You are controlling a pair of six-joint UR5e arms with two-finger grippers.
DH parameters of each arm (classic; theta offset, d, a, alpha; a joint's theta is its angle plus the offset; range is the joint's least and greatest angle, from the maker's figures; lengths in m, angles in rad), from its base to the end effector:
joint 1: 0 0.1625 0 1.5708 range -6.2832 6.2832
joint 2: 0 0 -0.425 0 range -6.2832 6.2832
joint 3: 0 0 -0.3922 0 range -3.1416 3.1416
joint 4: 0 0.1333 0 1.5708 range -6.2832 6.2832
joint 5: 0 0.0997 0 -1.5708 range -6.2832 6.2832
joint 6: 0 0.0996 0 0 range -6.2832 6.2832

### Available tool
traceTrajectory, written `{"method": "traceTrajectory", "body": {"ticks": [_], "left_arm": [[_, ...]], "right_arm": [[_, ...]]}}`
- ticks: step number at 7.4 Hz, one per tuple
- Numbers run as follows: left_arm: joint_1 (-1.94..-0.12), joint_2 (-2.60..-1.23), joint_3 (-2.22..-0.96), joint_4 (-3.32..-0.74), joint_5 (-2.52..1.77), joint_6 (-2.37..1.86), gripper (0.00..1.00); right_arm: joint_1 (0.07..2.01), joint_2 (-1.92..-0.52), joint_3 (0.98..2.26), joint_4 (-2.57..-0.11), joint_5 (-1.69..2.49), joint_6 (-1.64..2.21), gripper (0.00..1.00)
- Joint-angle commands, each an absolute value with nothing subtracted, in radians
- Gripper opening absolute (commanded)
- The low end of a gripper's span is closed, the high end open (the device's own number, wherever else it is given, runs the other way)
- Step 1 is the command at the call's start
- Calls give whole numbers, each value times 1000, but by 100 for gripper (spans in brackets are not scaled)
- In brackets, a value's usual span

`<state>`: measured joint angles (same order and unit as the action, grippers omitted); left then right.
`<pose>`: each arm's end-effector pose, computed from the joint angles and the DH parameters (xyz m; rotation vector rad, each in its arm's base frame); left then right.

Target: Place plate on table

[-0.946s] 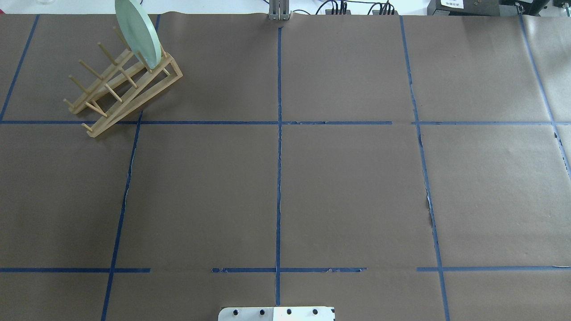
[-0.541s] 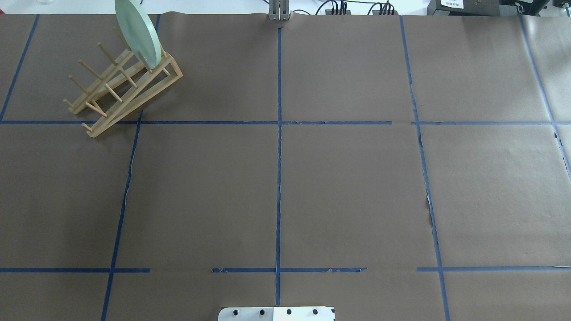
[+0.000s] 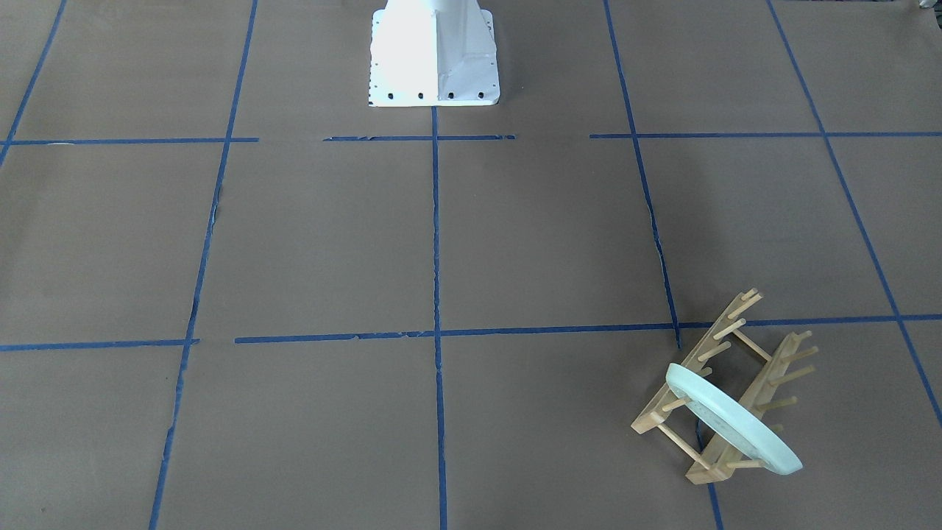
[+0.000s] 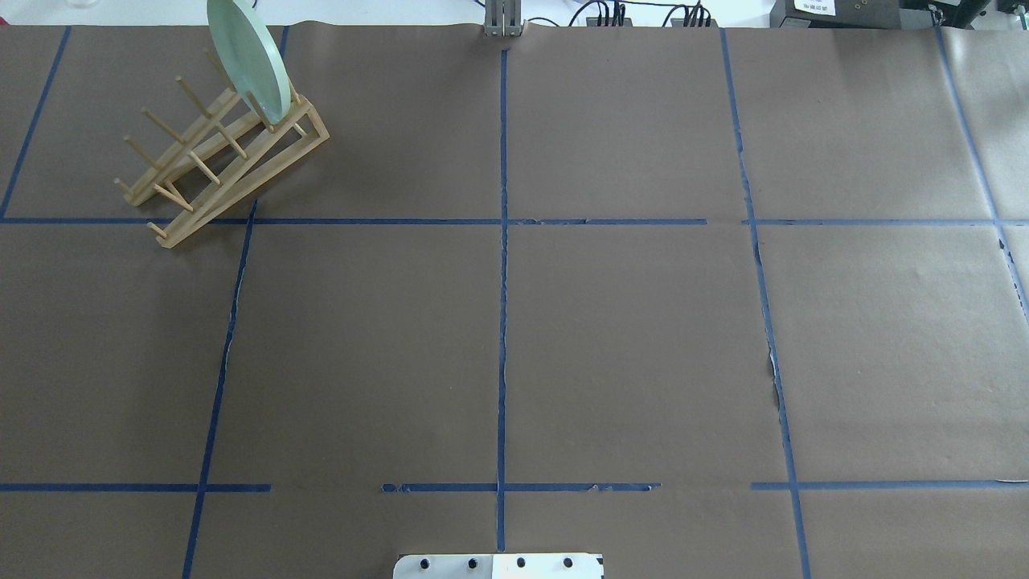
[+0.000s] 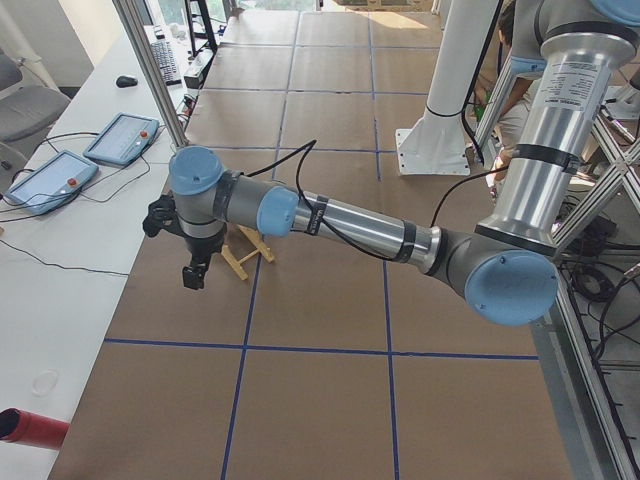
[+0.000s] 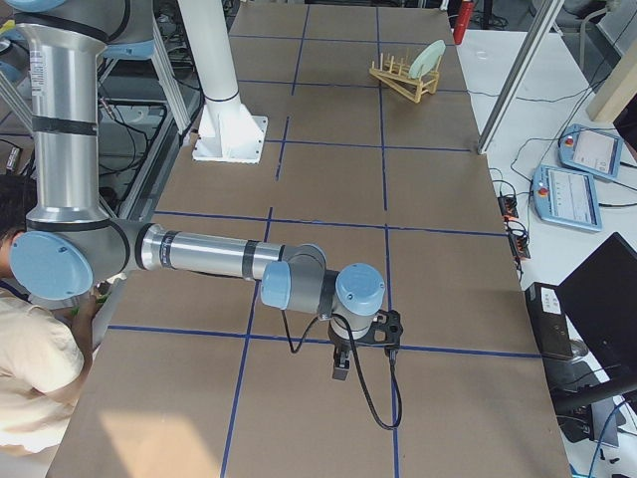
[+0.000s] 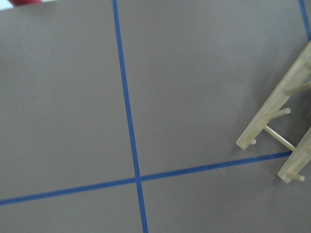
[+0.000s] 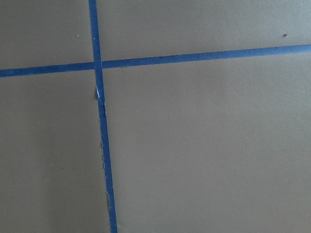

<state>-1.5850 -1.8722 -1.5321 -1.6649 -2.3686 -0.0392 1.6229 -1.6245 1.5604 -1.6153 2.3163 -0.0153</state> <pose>-0.0708 -0.6217 0.4968 0.3275 0.7929 0.0922 0.0896 -0.4557 0.6956 -0.0784 -0.7480 0.0755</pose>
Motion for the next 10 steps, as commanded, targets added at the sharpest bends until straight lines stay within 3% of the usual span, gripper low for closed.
{"method": "traceTrajectory", "body": {"ticks": [1, 3, 6, 8, 10], "left_arm": [[-1528, -1913, -1463, -1941, -2425, -406, 100], [-1398, -1991, -1401, -2197, -2471, -841, 100], [-1349, -2060, -1298, -2553, -2421, -1485, 100], [-1225, -2112, -1240, -2743, -2175, -1894, 100], [-1114, -2141, -1177, -2824, -2024, -2045, 100]], "right_arm": [[1623, -1624, 1562, -1615, 2316, -15, 100], [1623, -1624, 1562, -1615, 2316, -15, 100], [1623, -1624, 1560, -1615, 2316, -15, 100], [1623, -1624, 1562, -1615, 2316, -15, 100], [1623, -1624, 1562, -1615, 2316, -15, 100]]}}
